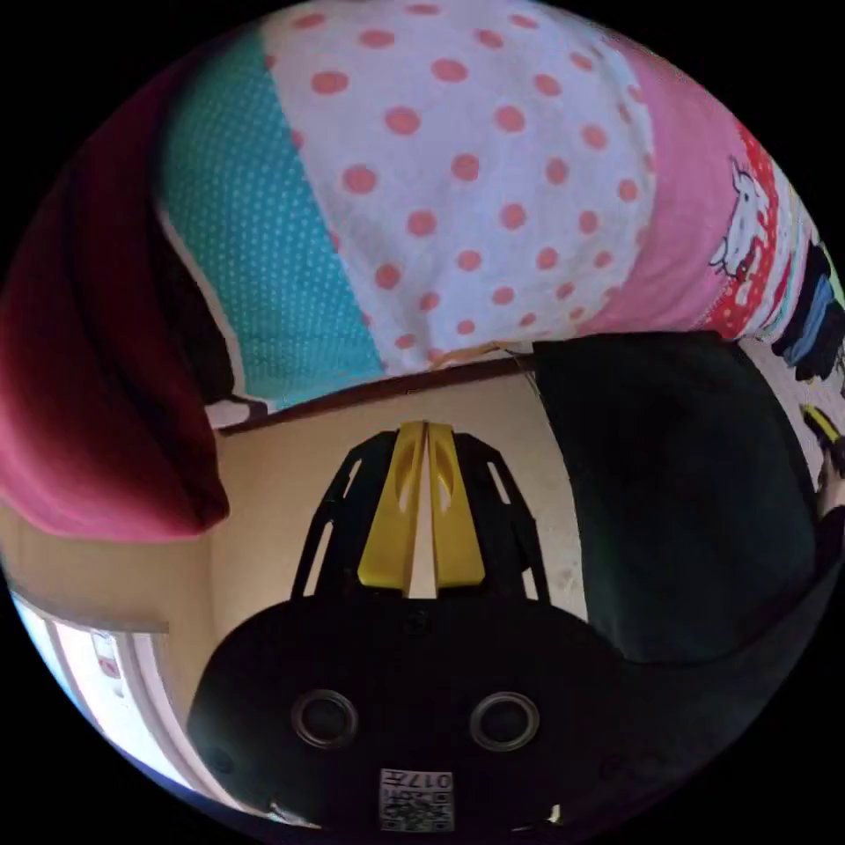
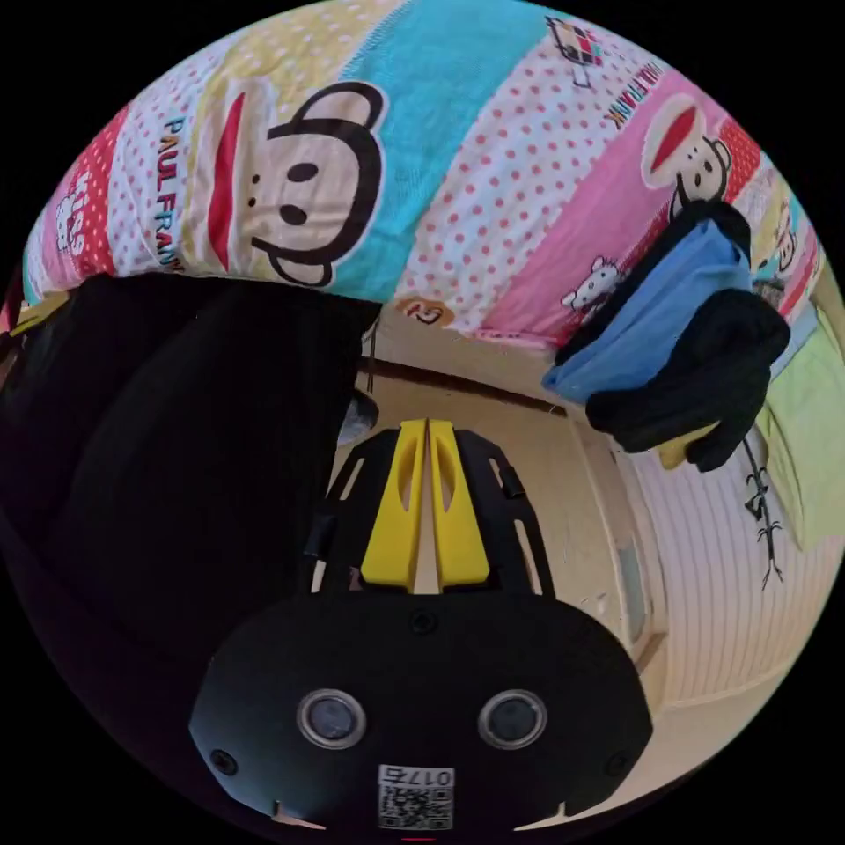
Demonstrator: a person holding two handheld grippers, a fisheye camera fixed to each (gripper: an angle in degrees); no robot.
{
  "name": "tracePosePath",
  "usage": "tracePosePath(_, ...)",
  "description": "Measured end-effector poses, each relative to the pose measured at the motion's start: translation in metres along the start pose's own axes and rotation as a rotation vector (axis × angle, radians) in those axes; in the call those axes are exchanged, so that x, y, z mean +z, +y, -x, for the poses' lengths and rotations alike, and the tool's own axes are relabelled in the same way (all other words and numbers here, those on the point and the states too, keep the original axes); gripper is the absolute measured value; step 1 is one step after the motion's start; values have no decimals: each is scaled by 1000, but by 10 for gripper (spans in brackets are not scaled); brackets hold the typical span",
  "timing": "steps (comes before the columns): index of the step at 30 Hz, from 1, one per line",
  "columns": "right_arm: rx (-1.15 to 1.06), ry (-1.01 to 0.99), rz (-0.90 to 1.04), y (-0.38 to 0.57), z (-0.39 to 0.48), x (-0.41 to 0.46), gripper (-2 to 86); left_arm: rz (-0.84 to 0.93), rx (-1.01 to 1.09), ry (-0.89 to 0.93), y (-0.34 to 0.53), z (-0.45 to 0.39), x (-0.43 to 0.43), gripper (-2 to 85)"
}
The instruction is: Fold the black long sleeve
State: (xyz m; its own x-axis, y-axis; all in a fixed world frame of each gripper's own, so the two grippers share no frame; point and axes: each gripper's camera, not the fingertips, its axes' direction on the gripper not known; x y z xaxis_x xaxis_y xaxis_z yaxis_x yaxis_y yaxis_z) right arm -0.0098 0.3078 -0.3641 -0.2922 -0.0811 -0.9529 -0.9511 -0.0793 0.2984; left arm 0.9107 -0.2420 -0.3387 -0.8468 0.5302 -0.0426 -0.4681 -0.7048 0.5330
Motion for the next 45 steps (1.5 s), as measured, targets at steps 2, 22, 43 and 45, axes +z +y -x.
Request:
tracePosePath(2, 118, -116, -18, 50, -24, 27, 6, 42, -94, 208, -9, 16, 1, -5)
tracePosePath(22, 812, -1037, -355, 268, -240, 179, 5, -60, 178, -330, -126, -329, 4, -6)
tracePosePath(43, 678, -937, -1057, 362, -537, -15, 99, -688, 140, -4, -227, -420, 195, -6)
tracePosePath(45, 704, -942, -1111, 380, -526, -23, 68, -753, 153, 61, -238, -404, 199, -7)
